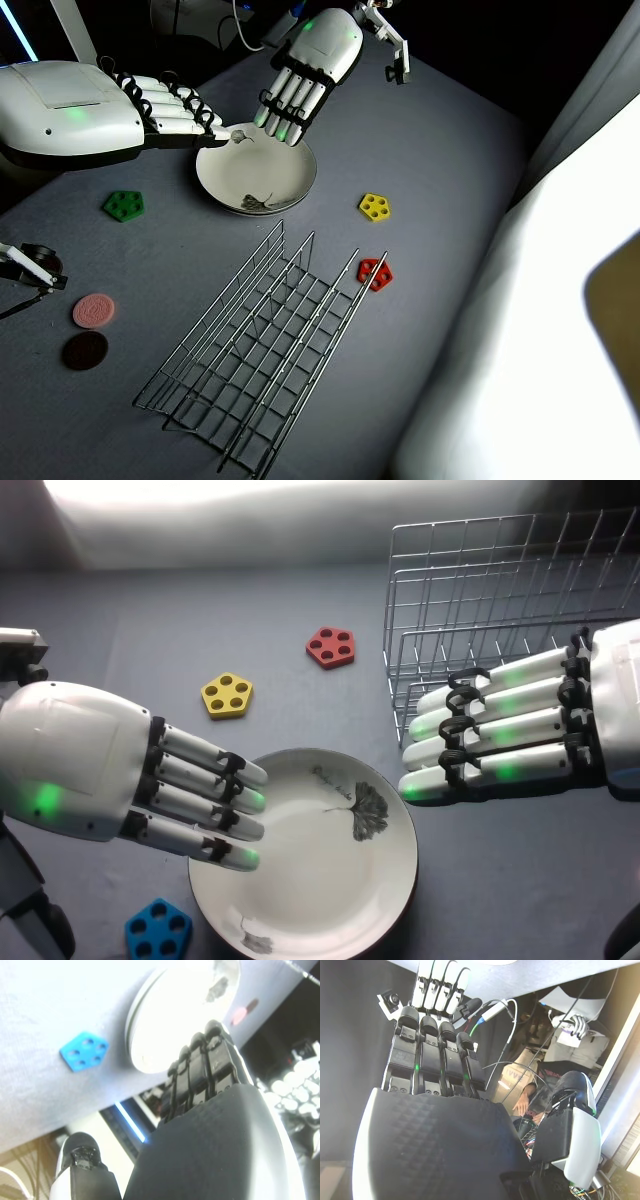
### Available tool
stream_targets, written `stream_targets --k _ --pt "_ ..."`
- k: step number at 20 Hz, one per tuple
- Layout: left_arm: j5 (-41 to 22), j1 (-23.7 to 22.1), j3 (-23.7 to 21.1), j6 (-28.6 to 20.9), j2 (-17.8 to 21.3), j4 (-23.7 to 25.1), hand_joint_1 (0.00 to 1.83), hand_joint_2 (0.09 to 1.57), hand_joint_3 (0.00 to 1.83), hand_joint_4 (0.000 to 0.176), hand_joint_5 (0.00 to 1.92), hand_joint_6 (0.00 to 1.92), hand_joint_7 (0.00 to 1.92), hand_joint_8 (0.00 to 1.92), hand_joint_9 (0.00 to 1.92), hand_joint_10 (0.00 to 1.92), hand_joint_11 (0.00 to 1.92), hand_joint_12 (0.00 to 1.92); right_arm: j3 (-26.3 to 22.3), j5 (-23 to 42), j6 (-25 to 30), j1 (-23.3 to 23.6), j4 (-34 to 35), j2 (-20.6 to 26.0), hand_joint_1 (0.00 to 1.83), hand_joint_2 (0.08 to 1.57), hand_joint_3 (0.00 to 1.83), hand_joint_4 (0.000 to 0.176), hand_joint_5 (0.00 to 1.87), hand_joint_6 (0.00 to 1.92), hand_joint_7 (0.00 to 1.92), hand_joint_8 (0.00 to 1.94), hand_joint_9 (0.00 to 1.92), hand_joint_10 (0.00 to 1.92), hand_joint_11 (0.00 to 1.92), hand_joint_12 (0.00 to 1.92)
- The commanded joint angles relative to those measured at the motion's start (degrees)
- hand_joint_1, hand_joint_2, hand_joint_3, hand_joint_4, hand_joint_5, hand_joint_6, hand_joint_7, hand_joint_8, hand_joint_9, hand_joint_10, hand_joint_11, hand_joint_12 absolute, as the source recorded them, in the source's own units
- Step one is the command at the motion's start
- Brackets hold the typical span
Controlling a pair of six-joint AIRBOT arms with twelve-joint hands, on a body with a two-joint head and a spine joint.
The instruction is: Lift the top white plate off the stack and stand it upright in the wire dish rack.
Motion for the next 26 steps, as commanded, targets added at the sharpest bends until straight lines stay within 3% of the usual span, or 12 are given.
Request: stream_targets --k 1,26 --pt "-2.43 -1.01 0.02 0.16 -0.11 -3.9 0.12 0.93 0.0 0.0 0.05 0.0 0.1 0.0 0.11 0.0 0.13 0.04 0.02 3.29 -0.16 0.67 4.25 0.57 0.14 0.91 0.0 0.0 0.09 0.0 0.13 0.0 0.14 0.0 0.16 0.0" --pt "-2.25 5.66 1.5 0.88 -0.88 -6.95 0.12 0.93 0.0 0.0 0.05 0.0 0.1 0.0 0.1 0.0 0.11 0.01 -0.16 3.66 -0.81 0.49 3.98 0.53 0.14 0.92 0.0 0.0 0.1 0.0 0.13 0.0 0.14 0.0 0.15 0.0"
